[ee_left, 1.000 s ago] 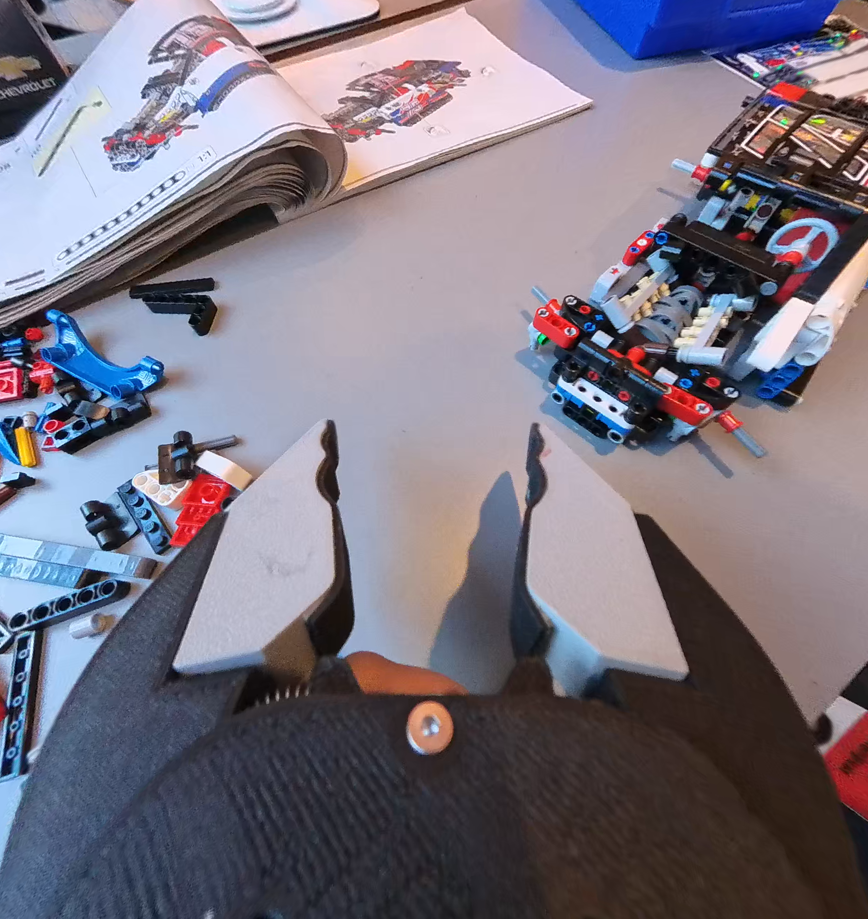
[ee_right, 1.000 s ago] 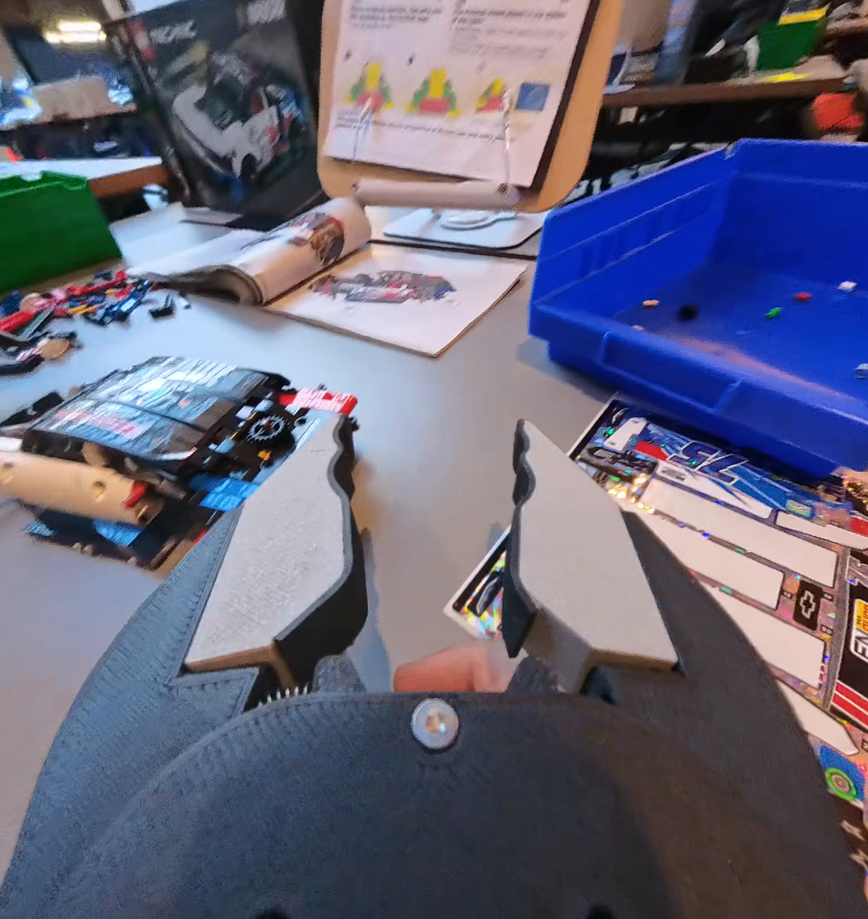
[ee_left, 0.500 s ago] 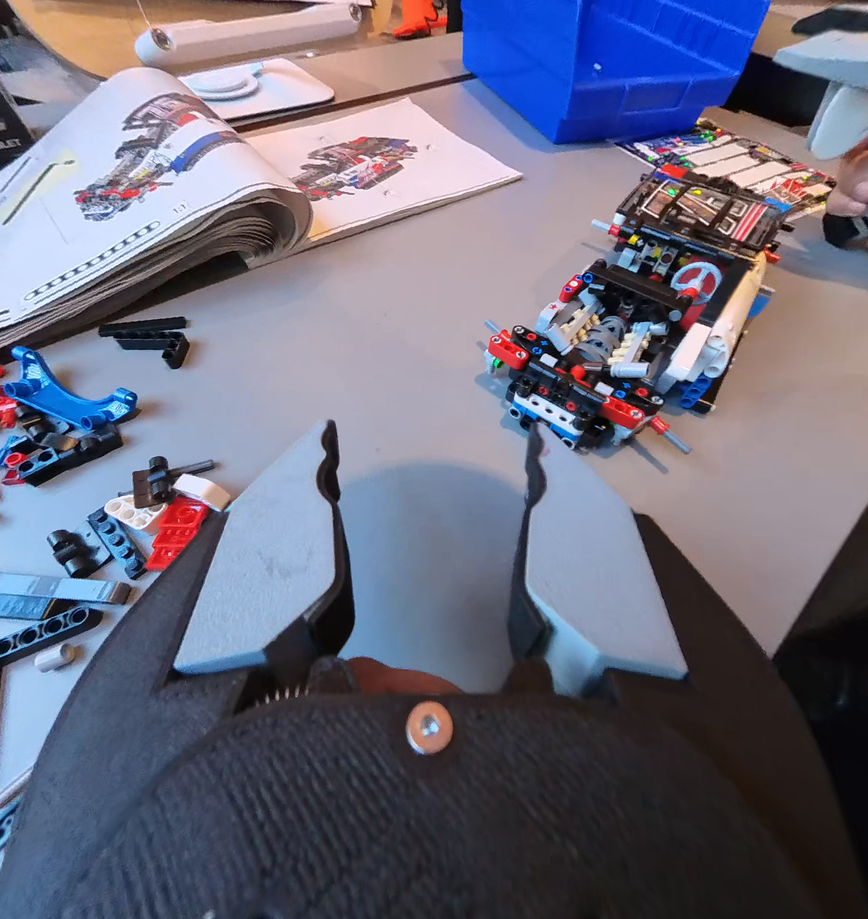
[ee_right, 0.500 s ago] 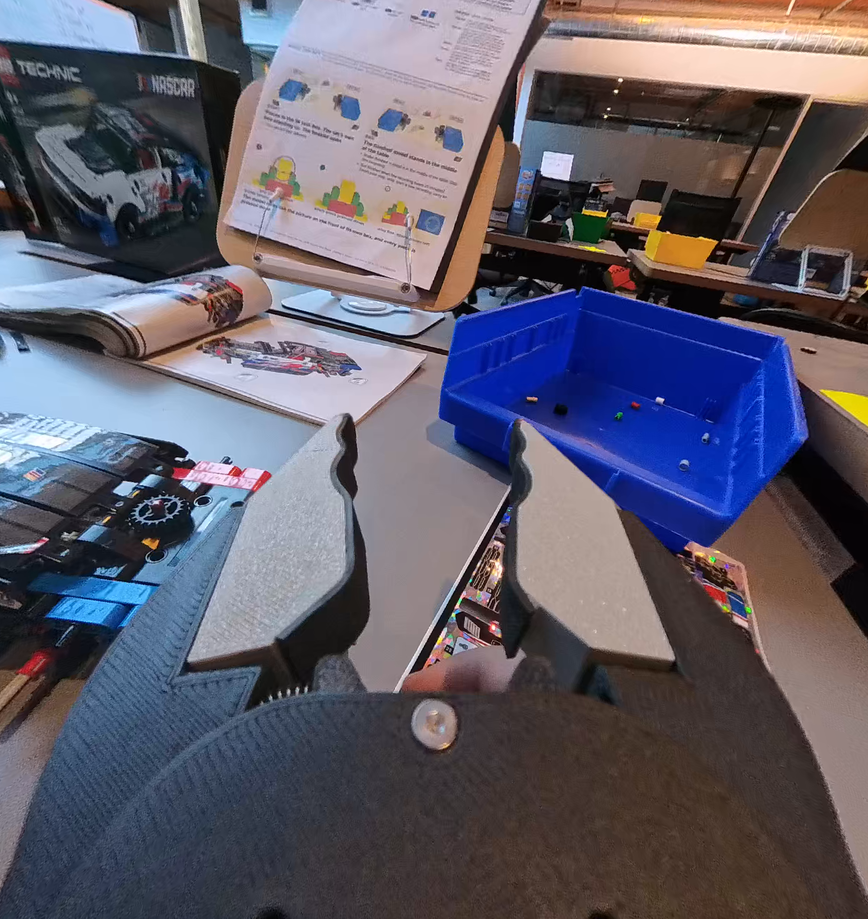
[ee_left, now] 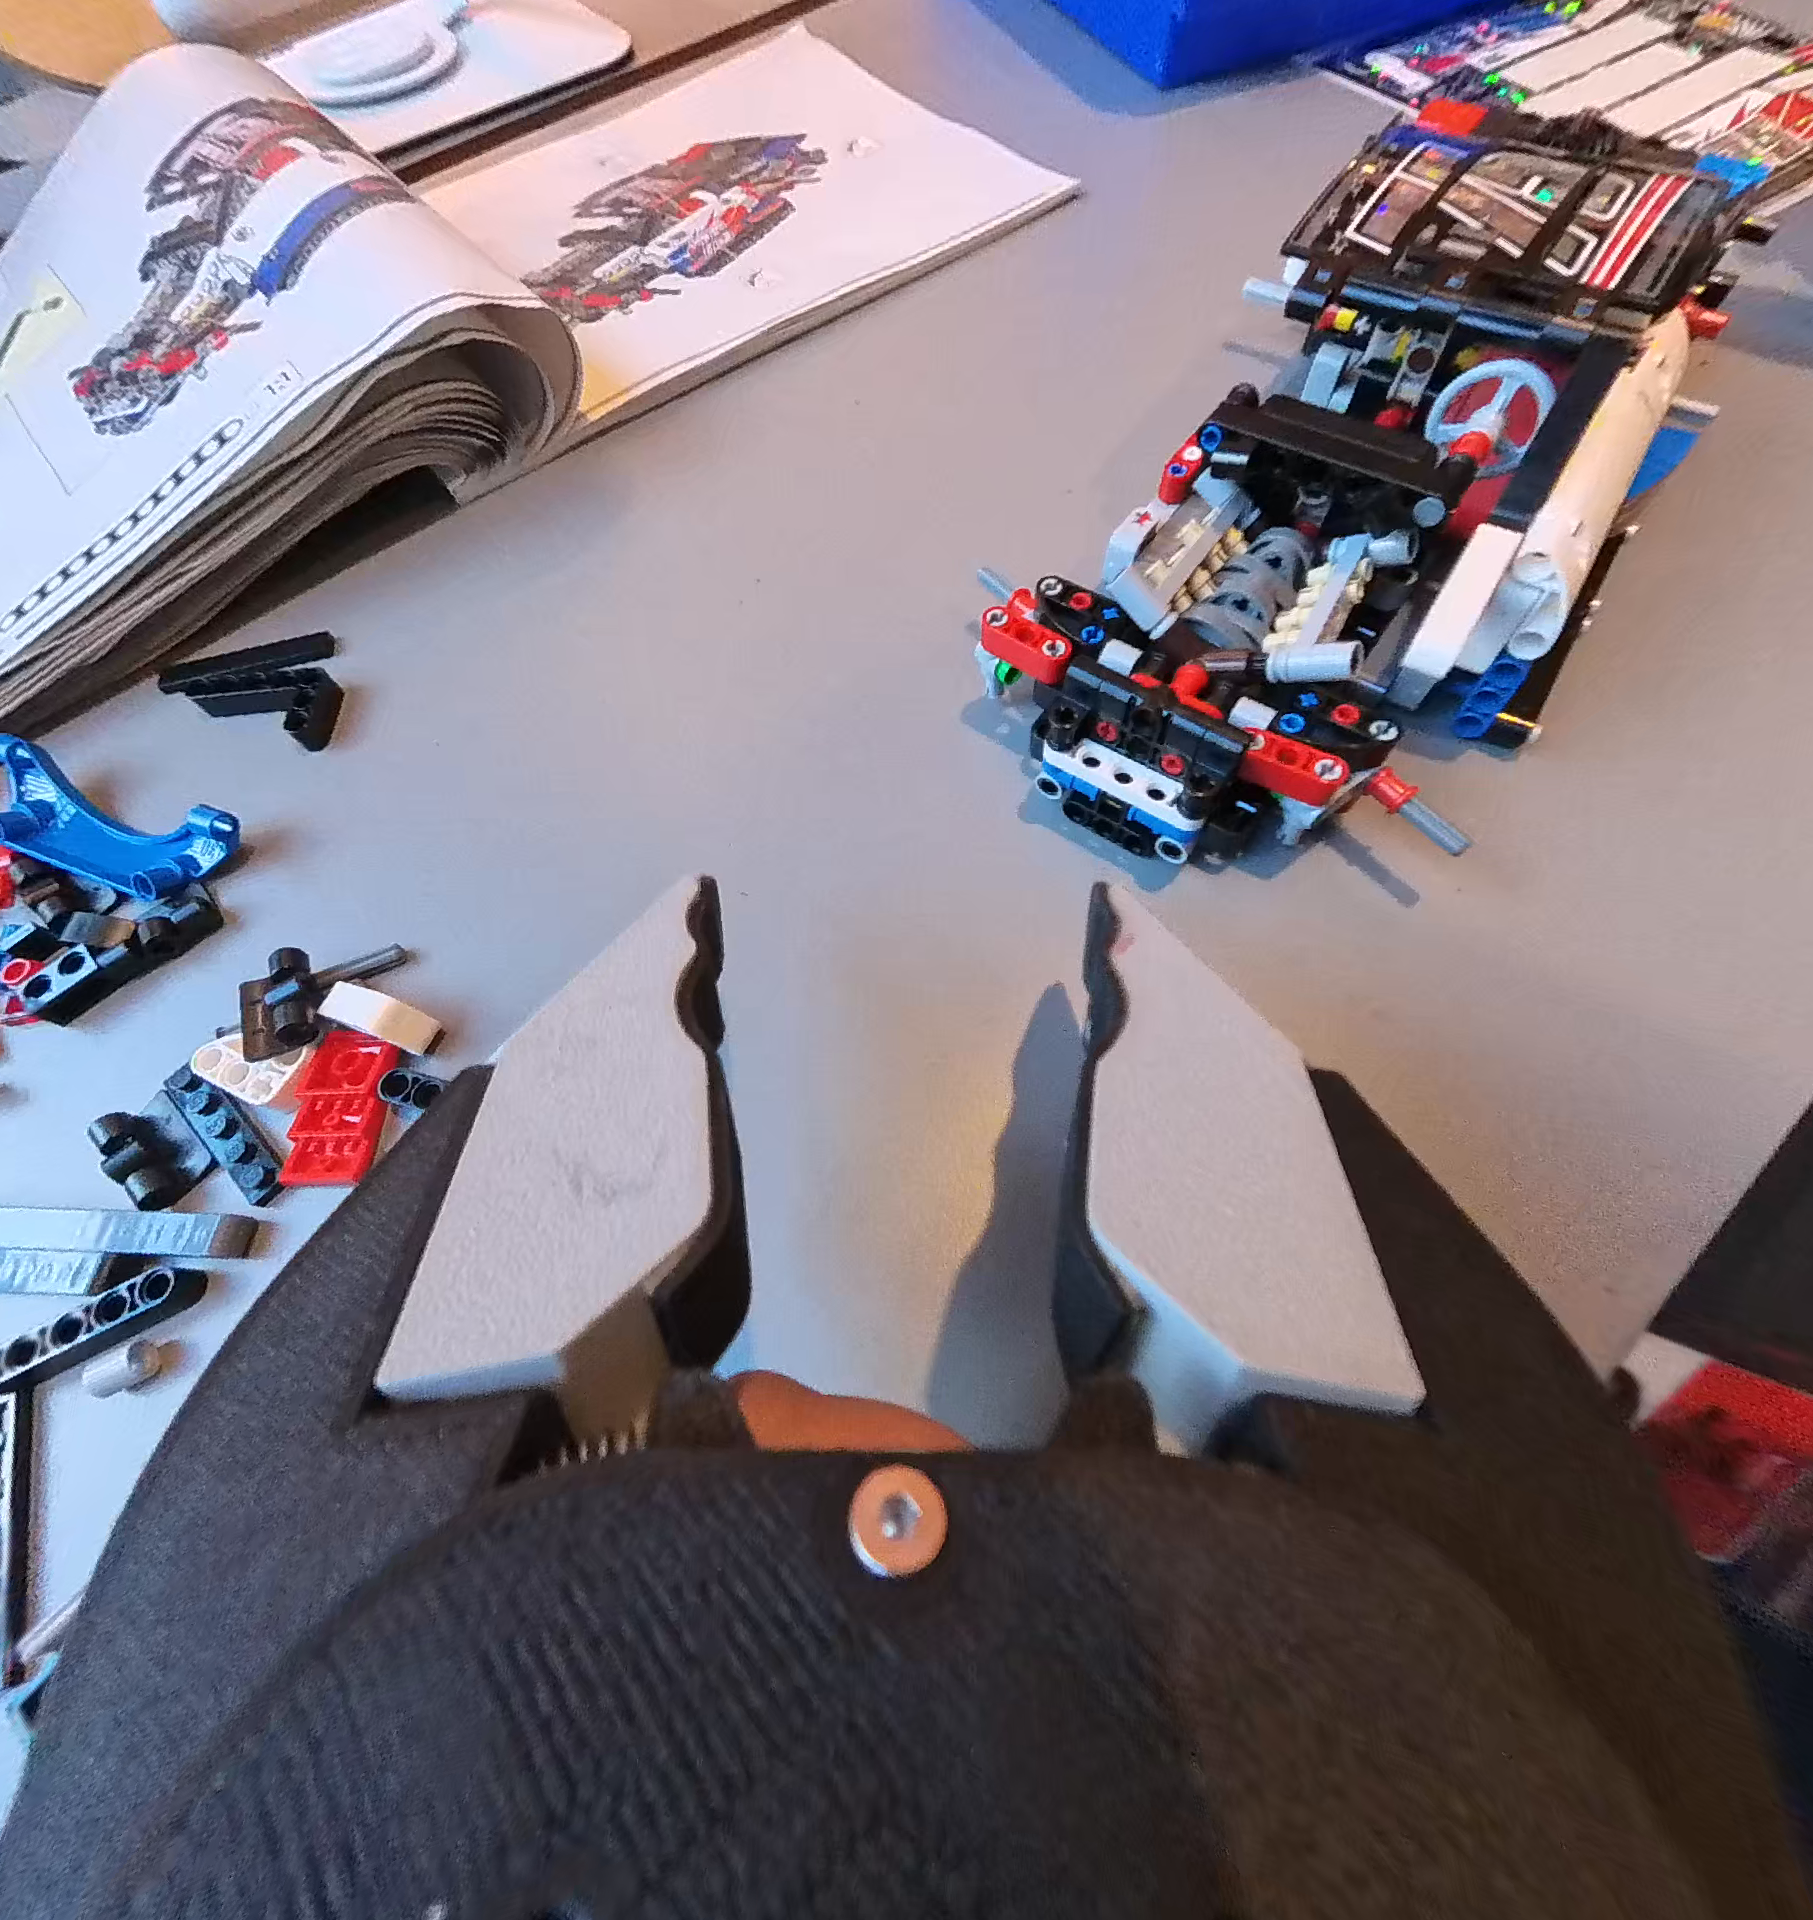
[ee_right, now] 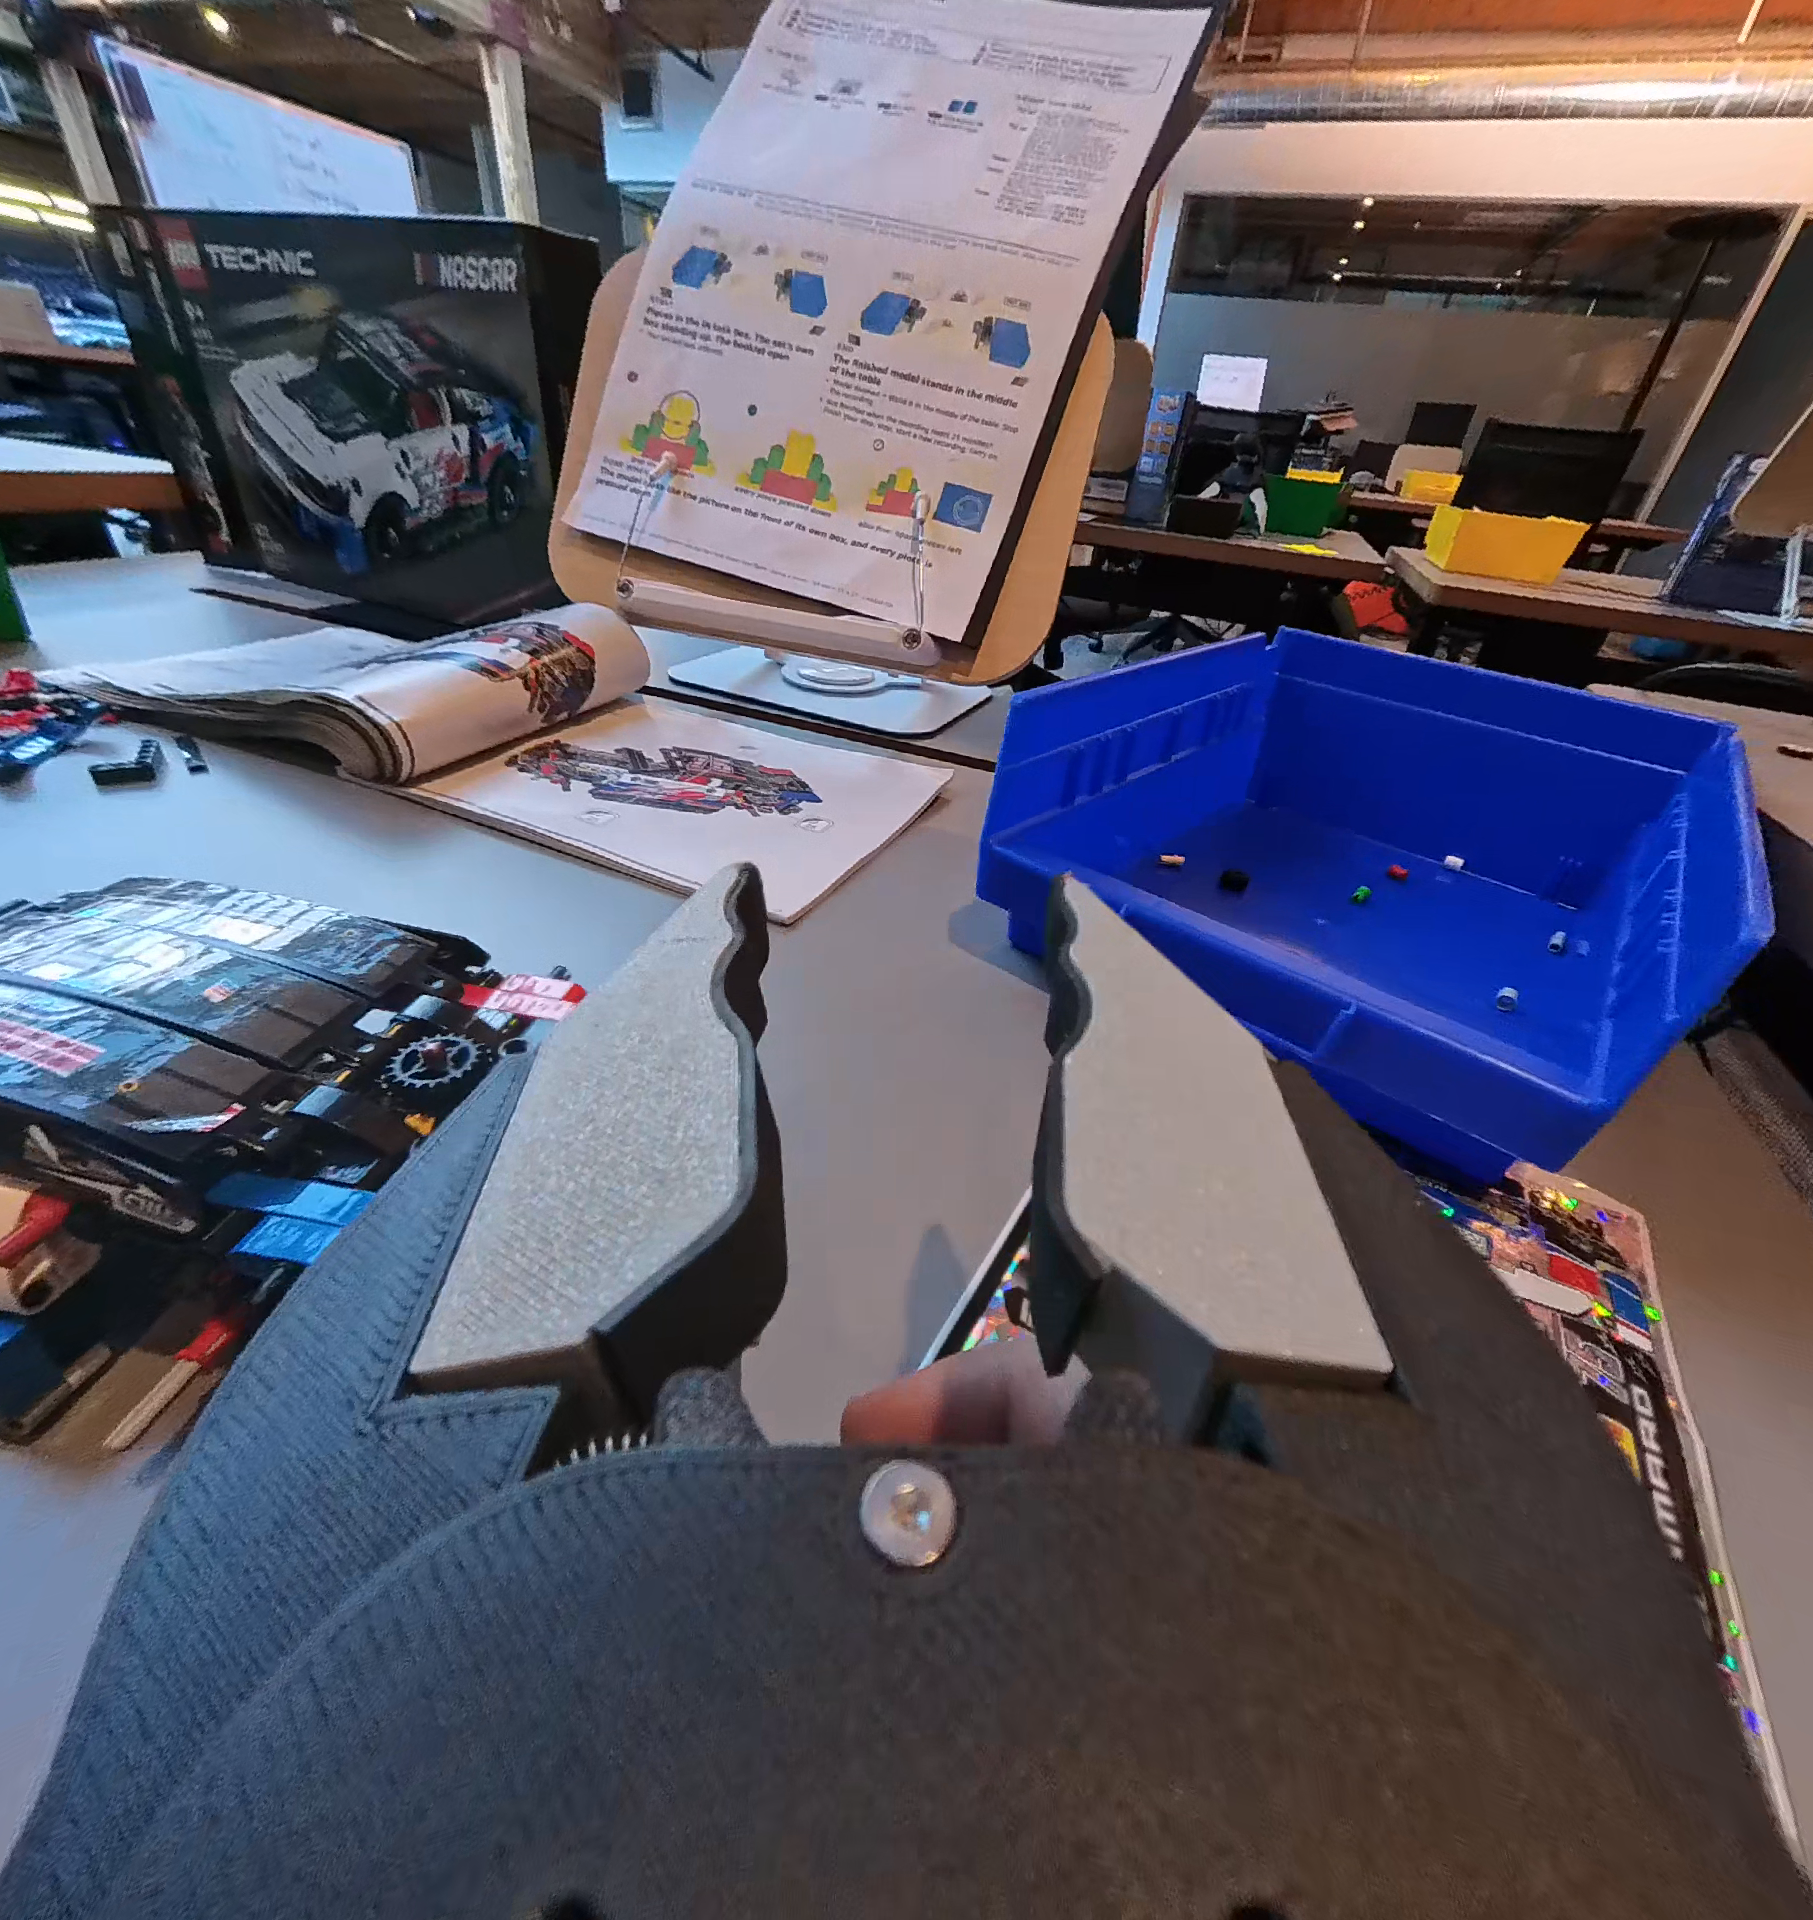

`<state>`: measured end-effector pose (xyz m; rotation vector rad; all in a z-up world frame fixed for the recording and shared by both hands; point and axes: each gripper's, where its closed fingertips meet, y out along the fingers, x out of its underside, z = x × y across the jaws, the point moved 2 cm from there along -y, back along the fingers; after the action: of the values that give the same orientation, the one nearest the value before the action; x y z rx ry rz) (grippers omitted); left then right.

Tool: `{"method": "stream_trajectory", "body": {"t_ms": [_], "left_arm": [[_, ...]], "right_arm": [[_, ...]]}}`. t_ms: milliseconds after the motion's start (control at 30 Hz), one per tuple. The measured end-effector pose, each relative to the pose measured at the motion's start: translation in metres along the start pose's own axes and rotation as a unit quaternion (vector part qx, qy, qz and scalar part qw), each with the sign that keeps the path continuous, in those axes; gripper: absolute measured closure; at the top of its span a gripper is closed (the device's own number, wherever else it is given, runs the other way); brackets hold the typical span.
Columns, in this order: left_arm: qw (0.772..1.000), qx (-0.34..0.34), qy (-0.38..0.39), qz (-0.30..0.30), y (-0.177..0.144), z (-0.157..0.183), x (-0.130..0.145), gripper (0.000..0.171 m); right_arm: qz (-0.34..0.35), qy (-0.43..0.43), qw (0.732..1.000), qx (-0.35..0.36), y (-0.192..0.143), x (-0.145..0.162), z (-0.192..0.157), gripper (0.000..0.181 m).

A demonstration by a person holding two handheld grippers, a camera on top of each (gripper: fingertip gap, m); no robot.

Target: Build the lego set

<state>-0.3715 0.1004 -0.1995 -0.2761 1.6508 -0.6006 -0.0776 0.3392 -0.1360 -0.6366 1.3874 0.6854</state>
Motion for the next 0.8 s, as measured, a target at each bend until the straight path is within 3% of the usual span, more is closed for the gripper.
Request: {"method": "stream_trajectory", "body": {"t_ms": [133,200,267,333,600,733,800], "left_arm": [[1.0,-0.014,0.001,0.001,0.0,-0.002,0.0,0.106],[1.0,-0.023,-0.003,0.008,0.0,-0.005,-0.003,0.114],[0.999,-0.043,-0.015,0.022,0.0,-0.012,-0.007,0.151],[0.998,-0.052,-0.027,0.023,0.002,-0.016,-0.009,0.171],[0.999,-0.029,-0.039,0.004,0.015,-0.015,-0.01,0.17],[0.997,0.012,-0.075,0.005,0.023,-0.016,-0.013,0.158],[0.994,0.075,-0.084,0.005,0.029,-0.01,-0.018,0.144]], "right_arm": [[-0.007,-0.01,1.0,-0.024,-0.003,0.002,-0.011,0.141],[-0.013,-0.021,0.999,-0.046,-0.004,0.003,-0.019,0.169],[-0.011,-0.037,0.997,-0.06,-0.005,0.003,-0.026,0.181],[-0.02,-0.045,0.997,-0.054,-0.004,0.005,-0.027,0.181],[-0.045,-0.014,0.998,-0.038,0.002,0.012,-0.017,0.181],[-0.063,0.034,0.996,-0.059,0.008,0.016,-0.014,0.18],[-0.063,0.039,0.994,-0.077,0.009,0.016,-0.017,0.18]]}}
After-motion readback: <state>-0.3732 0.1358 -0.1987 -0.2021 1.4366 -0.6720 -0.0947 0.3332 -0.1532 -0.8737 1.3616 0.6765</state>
